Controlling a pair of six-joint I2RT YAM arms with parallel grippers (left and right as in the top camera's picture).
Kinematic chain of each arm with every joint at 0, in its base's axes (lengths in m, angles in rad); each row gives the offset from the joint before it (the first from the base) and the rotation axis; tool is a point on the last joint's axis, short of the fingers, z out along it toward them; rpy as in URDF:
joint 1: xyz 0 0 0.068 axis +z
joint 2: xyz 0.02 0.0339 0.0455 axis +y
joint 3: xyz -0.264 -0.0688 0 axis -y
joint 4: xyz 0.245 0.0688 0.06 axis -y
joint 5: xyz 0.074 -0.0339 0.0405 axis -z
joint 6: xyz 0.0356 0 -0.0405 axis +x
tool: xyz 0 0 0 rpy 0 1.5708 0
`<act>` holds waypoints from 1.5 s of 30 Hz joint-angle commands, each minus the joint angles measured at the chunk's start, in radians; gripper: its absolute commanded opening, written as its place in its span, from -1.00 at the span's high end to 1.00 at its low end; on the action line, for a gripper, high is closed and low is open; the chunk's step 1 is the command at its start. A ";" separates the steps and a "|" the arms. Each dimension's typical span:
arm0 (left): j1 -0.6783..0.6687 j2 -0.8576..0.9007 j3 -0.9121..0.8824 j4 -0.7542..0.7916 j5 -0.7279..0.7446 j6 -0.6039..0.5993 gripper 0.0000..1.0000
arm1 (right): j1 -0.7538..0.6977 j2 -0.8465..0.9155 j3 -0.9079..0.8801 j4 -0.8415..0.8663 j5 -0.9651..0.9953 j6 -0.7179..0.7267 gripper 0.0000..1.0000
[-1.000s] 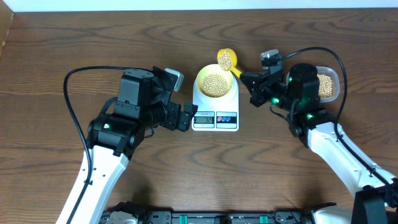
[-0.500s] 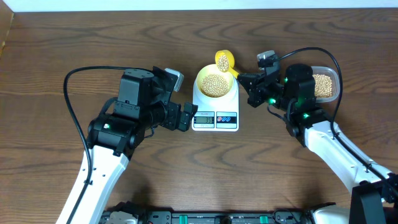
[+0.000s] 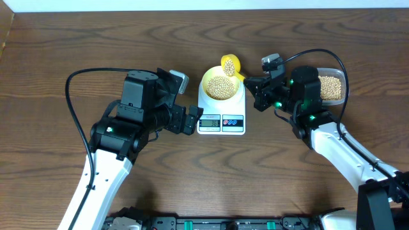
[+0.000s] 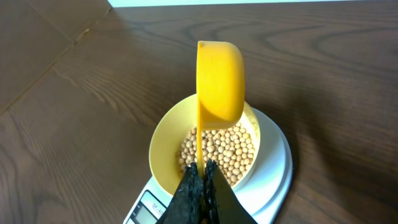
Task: Scoop item into bowl and weigh 50g on scale
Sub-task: 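Tilt the scoop slightly with the right gripper to trickle soybeans into bowl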
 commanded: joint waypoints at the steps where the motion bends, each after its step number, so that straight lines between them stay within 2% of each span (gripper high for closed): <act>1: -0.002 0.003 -0.002 0.001 0.009 0.010 -0.97 | 0.005 0.005 0.001 -0.001 0.004 -0.032 0.98; 5: -0.002 0.003 -0.002 0.001 0.009 0.010 -0.97 | 0.005 0.006 0.001 -0.005 0.004 -0.032 0.98; 9: -0.002 0.003 -0.002 0.001 0.009 0.010 -0.98 | 0.005 0.008 0.001 -0.008 0.005 -0.101 0.98; 25: -0.002 0.003 -0.002 0.001 0.009 0.010 -0.98 | 0.006 0.008 0.001 -0.007 0.004 -0.103 0.98; 29: -0.002 0.003 -0.002 0.001 0.009 0.010 -0.98 | 0.018 0.008 0.001 -0.008 0.005 -0.172 0.98; 41: -0.002 0.003 -0.002 0.001 0.009 0.010 -0.98 | 0.043 0.008 0.001 -0.007 0.005 -0.168 0.98; 45: -0.002 0.003 -0.002 0.001 0.009 0.010 -0.98 | 0.043 0.008 0.001 -0.005 0.005 -0.103 0.98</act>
